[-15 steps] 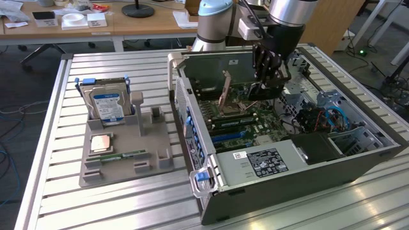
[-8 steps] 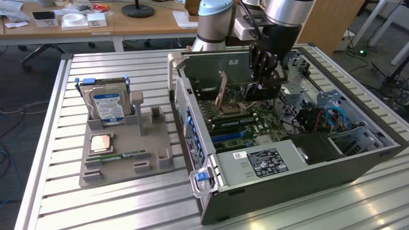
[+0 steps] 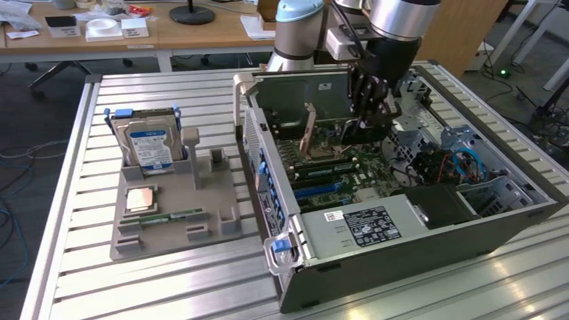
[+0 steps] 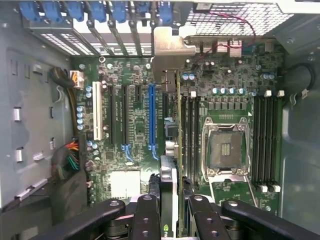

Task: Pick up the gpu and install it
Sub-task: 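Insert the gpu into the slot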

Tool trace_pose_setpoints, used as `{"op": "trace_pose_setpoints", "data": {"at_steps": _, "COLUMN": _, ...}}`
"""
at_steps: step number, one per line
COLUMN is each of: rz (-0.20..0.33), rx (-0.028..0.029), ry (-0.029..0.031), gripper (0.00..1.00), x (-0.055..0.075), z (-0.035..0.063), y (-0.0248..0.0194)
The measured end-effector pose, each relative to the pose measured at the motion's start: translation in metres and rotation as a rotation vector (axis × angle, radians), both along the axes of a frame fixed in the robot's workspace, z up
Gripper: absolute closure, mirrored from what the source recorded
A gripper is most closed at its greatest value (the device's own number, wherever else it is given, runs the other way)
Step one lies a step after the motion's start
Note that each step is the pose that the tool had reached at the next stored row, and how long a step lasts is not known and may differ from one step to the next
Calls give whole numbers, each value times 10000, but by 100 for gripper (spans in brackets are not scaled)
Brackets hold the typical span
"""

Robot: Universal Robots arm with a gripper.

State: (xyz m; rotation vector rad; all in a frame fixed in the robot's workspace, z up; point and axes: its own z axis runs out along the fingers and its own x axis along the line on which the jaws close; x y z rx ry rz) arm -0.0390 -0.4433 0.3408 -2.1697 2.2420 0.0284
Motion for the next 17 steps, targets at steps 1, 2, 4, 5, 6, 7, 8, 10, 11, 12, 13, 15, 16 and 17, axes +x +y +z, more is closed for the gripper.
{"op": "trace_pose_setpoints", "data": {"at_steps": 1, "rz": -1, "rx": 1, "ry": 0, "gripper": 73, "x": -6, "z": 0, "y": -13}}
{"op": "trace_pose_setpoints", "data": {"at_steps": 2, "rz": 0, "rx": 1, "ry": 0, "gripper": 73, "x": -11, "z": 0, "y": -24}}
{"op": "trace_pose_setpoints", "data": {"at_steps": 4, "rz": 1, "rx": 1, "ry": 0, "gripper": 73, "x": -22, "z": -1, "y": -46}}
{"op": "trace_pose_setpoints", "data": {"at_steps": 5, "rz": 1, "rx": 1, "ry": 0, "gripper": 73, "x": -29, "z": 0, "y": -53}}
{"op": "trace_pose_setpoints", "data": {"at_steps": 6, "rz": 3, "rx": 1, "ry": -1, "gripper": 73, "x": -39, "z": 0, "y": -55}}
{"op": "trace_pose_setpoints", "data": {"at_steps": 7, "rz": 5, "rx": 1, "ry": -2, "gripper": 73, "x": -49, "z": 0, "y": -56}}
{"op": "trace_pose_setpoints", "data": {"at_steps": 8, "rz": 6, "rx": 1, "ry": -2, "gripper": 73, "x": -62, "z": 0, "y": -58}}
{"op": "trace_pose_setpoints", "data": {"at_steps": 10, "rz": 9, "rx": 0, "ry": -4, "gripper": 73, "x": -89, "z": 0, "y": -60}}
{"op": "trace_pose_setpoints", "data": {"at_steps": 11, "rz": 10, "rx": 0, "ry": -4, "gripper": 73, "x": -103, "z": 0, "y": -61}}
{"op": "trace_pose_setpoints", "data": {"at_steps": 12, "rz": 12, "rx": 1, "ry": -6, "gripper": 73, "x": -115, "z": -1, "y": -61}}
{"op": "trace_pose_setpoints", "data": {"at_steps": 13, "rz": 15, "rx": 1, "ry": -6, "gripper": 73, "x": -126, "z": -2, "y": -61}}
{"op": "trace_pose_setpoints", "data": {"at_steps": 15, "rz": 16, "rx": 1, "ry": -7, "gripper": 73, "x": -142, "z": -9, "y": -62}}
{"op": "trace_pose_setpoints", "data": {"at_steps": 16, "rz": 16, "rx": -1, "ry": -6, "gripper": 73, "x": -151, "z": -17, "y": -62}}
{"op": "trace_pose_setpoints", "data": {"at_steps": 17, "rz": 16, "rx": 0, "ry": -7, "gripper": 73, "x": -159, "z": -27, "y": -63}}
